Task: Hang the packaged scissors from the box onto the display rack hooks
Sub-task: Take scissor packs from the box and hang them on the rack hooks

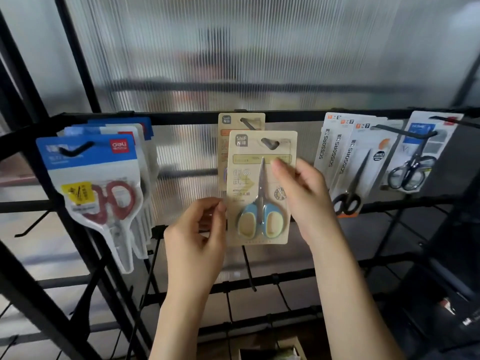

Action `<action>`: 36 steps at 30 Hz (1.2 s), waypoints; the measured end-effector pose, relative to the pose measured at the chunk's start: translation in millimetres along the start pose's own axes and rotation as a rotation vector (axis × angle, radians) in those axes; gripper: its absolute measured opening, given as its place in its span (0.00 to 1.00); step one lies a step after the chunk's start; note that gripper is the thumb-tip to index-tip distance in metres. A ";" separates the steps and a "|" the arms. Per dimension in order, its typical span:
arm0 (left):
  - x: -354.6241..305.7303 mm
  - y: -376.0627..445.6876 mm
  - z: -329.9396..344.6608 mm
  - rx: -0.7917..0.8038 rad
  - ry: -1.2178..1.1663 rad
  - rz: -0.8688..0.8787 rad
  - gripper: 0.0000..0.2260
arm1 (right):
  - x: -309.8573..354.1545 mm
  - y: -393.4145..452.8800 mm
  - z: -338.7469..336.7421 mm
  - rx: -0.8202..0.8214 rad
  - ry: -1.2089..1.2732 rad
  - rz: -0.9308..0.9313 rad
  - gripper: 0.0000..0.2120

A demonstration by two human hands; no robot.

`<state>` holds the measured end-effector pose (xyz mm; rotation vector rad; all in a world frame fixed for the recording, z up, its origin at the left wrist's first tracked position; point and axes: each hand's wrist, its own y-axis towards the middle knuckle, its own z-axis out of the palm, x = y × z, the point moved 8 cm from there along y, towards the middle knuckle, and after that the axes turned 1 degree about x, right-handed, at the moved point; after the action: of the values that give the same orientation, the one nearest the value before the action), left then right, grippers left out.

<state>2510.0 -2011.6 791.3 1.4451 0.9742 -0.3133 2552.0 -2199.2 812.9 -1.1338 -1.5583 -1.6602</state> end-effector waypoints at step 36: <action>27.5 -100.8 109.6 0.496 0.098 0.220 0.09 | -122.2 -144.9 -64.6 -0.535 -0.814 0.080 0.23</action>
<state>2494.9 -2118.6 685.2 2.0187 0.8368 -0.3387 2471.1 -2258.2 639.5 -2.3378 -1.4826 -1.7036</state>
